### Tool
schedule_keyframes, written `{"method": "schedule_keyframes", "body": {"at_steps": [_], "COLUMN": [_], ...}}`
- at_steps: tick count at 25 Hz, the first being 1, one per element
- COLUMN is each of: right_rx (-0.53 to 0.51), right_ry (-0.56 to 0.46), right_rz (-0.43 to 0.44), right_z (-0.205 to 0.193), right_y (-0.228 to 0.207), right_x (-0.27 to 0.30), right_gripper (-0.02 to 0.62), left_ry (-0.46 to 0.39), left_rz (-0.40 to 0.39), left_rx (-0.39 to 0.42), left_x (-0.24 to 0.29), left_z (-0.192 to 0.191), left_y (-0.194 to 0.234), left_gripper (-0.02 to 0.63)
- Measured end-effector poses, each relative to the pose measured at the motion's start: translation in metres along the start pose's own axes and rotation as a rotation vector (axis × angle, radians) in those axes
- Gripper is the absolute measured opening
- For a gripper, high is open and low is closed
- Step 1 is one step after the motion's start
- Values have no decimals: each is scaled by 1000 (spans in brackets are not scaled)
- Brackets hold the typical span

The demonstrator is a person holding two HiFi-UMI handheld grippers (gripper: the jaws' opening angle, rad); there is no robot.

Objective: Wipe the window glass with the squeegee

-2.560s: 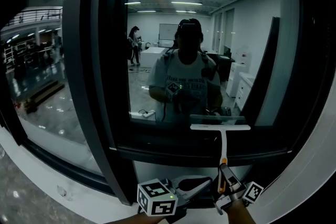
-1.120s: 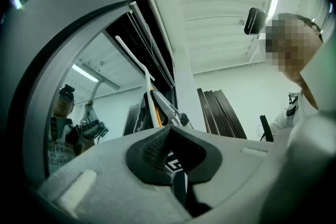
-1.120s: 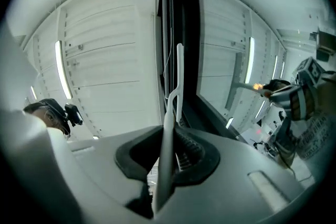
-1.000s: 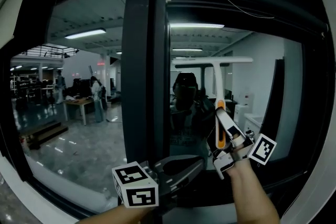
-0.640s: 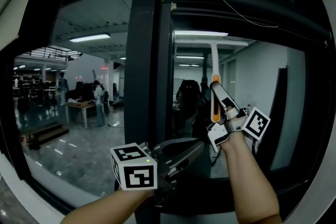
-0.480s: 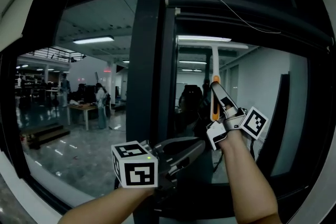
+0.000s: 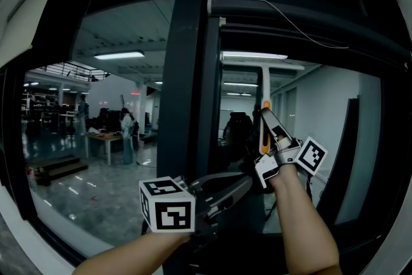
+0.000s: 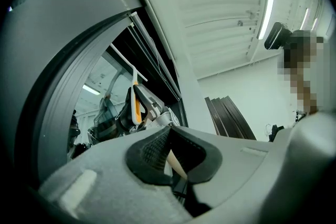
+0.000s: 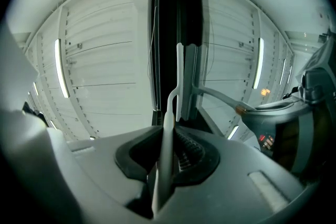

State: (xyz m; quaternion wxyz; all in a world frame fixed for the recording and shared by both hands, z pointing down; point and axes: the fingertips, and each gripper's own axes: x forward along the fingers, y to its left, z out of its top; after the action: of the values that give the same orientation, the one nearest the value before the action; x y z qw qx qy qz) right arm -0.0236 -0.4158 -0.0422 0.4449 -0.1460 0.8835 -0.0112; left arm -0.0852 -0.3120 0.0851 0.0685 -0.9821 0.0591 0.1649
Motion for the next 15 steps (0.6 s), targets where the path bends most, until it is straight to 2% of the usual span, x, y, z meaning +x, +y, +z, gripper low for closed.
{"method": "schedule_keyframes", "body": {"at_steps": [15], "right_rx": [22], "right_ry": [-12], "right_rz": [25], "right_z": [-6], "right_y": [-11], "right_x": [-3], "right_gripper": [63], "left_ry": [0], "left_rz": [-16], "left_rx": [-38], "left_x": [13], "left_z": [-14], "left_y": [10], "left_gripper": [0]}}
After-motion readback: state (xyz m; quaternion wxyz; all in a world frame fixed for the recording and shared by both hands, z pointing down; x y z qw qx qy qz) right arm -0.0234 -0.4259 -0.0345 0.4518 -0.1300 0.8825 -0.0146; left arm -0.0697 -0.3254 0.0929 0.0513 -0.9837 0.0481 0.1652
